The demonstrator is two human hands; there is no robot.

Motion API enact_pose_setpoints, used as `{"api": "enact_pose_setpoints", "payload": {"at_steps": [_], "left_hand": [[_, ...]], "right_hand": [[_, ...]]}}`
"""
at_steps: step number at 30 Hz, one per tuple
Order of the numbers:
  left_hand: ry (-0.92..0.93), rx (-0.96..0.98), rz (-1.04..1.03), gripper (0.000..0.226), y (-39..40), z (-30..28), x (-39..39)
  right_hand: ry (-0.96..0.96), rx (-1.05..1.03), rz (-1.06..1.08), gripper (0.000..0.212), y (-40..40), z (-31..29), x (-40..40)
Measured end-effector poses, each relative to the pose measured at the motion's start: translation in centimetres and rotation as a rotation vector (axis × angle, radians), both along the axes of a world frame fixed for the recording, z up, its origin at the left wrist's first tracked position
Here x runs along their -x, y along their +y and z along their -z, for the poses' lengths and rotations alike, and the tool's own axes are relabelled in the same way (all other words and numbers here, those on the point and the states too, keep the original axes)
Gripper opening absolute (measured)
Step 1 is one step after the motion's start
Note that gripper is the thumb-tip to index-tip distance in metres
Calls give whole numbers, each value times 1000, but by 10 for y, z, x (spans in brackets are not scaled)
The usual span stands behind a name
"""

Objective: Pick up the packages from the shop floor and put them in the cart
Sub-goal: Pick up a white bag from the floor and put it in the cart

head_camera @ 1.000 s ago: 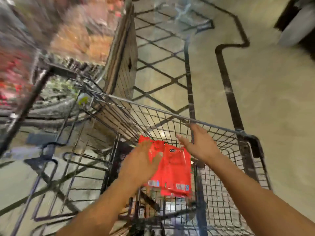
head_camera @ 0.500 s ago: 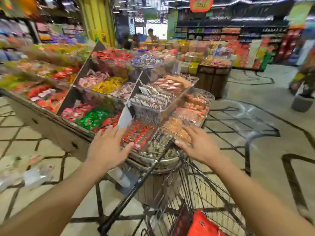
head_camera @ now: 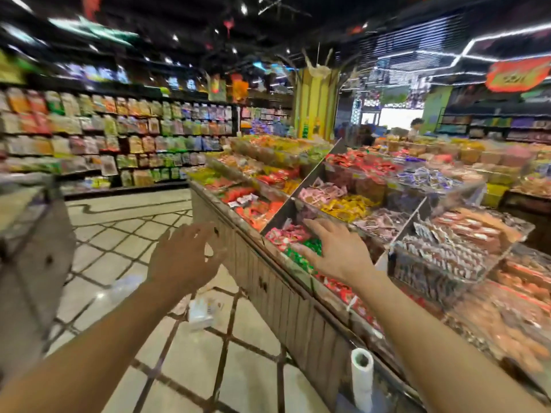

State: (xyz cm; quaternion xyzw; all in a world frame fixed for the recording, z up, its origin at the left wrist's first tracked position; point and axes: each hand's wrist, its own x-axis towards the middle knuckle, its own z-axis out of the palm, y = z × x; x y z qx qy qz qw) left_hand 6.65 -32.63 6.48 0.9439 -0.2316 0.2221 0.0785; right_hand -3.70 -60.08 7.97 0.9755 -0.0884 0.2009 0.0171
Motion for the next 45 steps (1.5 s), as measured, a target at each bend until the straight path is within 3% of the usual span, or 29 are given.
{"api": "enact_pose_setpoints", "payload": {"at_steps": [6,14,19,23,33,38,45], "left_hand": [[35,-36,-183,73,84,-2,-73],[67,-61,-283,69,147,28,-199],[78,-74,-322,71,159,28,-302],[54,-57,-343,71,165,25,-380],[89,-69,-323,83,203,63,-561],[109,-25,-268,73,231,90,-670],[162,-28,-216,77,267,103,-815]], "right_hand": [[26,28,-76,84,65,5,-115],[23,27,-241,79,110,25,-281],[-11,-44,-296,98,110,33,-395],[3,-17,-308,98,114,34,-487],[54,-41,-420,79,187,74,-691],[92,-38,-387,78,227,97,-783],[133,-75,-308,80,269,103,-908]]}}
